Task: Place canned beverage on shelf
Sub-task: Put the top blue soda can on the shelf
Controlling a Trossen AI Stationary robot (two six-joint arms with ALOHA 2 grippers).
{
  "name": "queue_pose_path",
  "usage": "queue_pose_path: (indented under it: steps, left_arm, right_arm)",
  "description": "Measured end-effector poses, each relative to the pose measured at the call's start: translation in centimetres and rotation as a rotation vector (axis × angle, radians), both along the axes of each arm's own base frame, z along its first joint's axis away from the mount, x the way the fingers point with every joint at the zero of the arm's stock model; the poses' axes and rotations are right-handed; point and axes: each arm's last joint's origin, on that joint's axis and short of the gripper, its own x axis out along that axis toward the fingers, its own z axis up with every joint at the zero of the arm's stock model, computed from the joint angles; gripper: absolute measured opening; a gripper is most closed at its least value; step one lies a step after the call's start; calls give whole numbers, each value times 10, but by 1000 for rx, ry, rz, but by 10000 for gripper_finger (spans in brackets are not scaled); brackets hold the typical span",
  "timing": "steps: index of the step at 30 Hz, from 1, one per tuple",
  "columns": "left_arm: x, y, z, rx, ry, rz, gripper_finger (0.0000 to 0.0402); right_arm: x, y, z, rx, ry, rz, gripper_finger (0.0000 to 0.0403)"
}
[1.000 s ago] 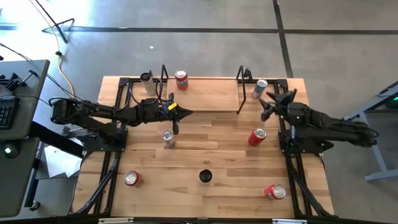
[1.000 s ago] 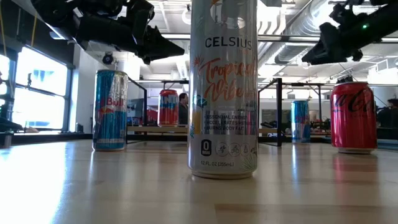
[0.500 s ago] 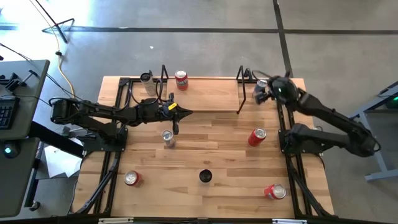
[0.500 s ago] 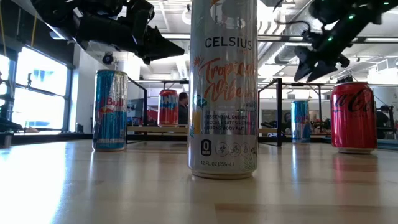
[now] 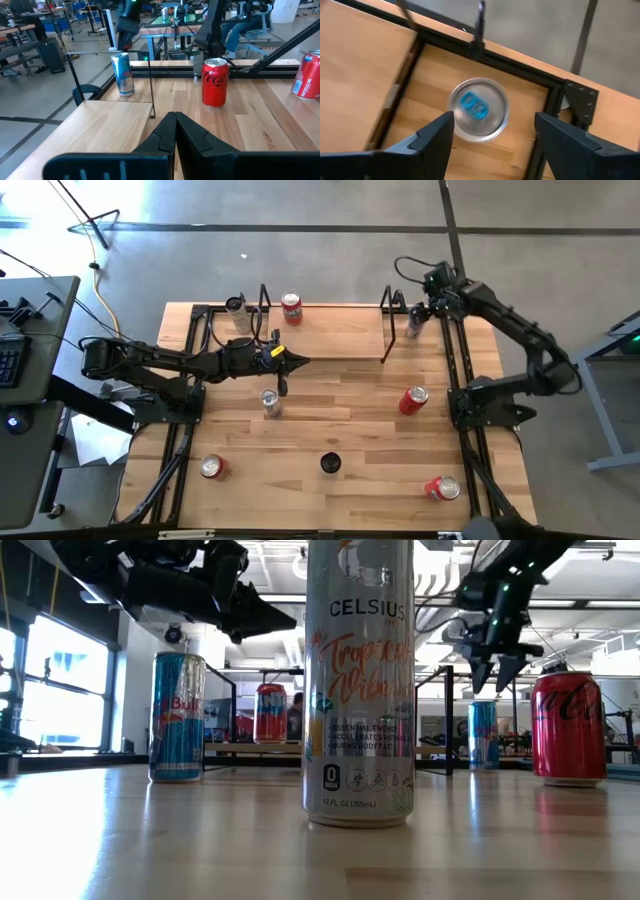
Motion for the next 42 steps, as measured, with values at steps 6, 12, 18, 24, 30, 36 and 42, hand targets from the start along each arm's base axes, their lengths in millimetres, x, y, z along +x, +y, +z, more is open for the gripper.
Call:
queue_pose_path:
  steps: [6, 12, 18, 24, 30, 36, 42]
  left_arm:
    - [0, 0, 0, -1, 3, 0, 0]
    - [0, 0, 0, -1, 3, 0, 0]
    - [0, 0, 0, -1, 3, 0, 0]
    - [0, 0, 0, -1, 3, 0, 0]
    - [0, 0, -1, -2, 7, 0, 0]
    - [0, 0, -1, -12, 9, 1, 0]
    - [0, 0, -1, -17, 8, 2, 0]
  right_arm:
    - [5, -32, -12, 76, 30, -38, 262]
    - [7, -41, -16, 124, -11, -13, 262]
    - [3, -35, -6, 119, -6, -4, 262]
    - [1, -30, 9, 107, 3, 29, 262]
    - [2, -27, 8, 171, -38, 115, 262]
    - [2, -25, -5, 189, -27, 133, 263]
    - [2, -29, -8, 139, 2, 117, 285]
